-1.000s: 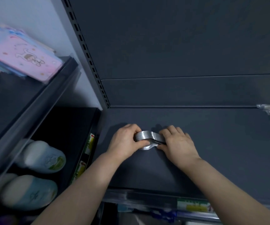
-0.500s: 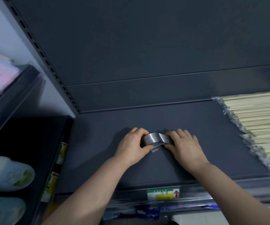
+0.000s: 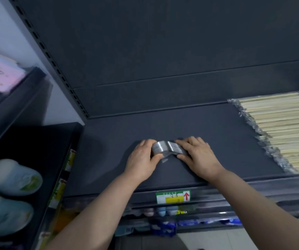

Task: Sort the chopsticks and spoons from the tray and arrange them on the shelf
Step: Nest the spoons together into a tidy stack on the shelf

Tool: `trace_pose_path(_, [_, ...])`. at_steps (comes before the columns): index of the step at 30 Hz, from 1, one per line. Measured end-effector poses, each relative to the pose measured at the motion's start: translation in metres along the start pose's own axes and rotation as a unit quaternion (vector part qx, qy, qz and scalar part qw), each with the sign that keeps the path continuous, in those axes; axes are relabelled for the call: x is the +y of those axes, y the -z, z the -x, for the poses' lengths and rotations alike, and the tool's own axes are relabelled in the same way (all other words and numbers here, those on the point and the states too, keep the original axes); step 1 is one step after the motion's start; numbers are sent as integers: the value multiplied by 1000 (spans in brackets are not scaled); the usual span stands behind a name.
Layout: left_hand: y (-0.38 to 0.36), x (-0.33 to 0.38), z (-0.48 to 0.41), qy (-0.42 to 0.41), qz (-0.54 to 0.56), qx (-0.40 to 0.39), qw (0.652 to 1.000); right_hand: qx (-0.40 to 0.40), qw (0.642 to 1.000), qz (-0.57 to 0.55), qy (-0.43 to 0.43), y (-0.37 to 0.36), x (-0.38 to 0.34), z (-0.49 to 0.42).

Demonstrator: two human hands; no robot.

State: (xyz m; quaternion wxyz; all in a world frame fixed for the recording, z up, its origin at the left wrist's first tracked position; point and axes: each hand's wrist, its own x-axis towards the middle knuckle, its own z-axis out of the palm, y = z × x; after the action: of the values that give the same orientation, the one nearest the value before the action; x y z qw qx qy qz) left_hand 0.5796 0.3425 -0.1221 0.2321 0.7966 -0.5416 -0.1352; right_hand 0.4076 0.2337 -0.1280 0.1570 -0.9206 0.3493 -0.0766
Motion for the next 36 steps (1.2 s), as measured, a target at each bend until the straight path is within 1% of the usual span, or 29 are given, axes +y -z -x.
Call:
trace_pose_path(2, [0,2,8,14,-7,11,1000,-20,1000,0,16,2,0,2])
trace_pose_path(5, [-2,11,11,49,-20,32,998,-28,999,20,32,5,2,2])
trace_pose_path(8, [-5,25,18,90,-40,52,994,-30,999,2,42,3,3,7])
trace_pose_path(11, [-11,38,27,60,-105,62,991,-33,997,-28,62,4,11,10])
trace_pose_path(14, [-17,44,36,40,-147,16,988,-9,997,-33,75,1,10,12])
trace_pose_path(16, [-21,45,37,51,-152,2,987,-16,997,-4,71,-2,7,13])
trace_pose_path(19, [-23,42,35,55,-158,7,986,-43,998,25,50,-5,1,13])
trace_pose_path(24, [-22,27,28,28,-184,11,983,-72,997,31,23,-4,-8,12])
trace_pose_path(28, [-17,22,17,21,-185,1,982,-71,996,45,21,-5,-11,1])
trace_pose_path(34, [-5,19,-9,36,-178,-22,983,-84,995,52,9,1,-16,-25])
trace_pose_path(36, [-4,21,-17,45,-155,-30,986,-91,995,45,7,2,-18,-30])
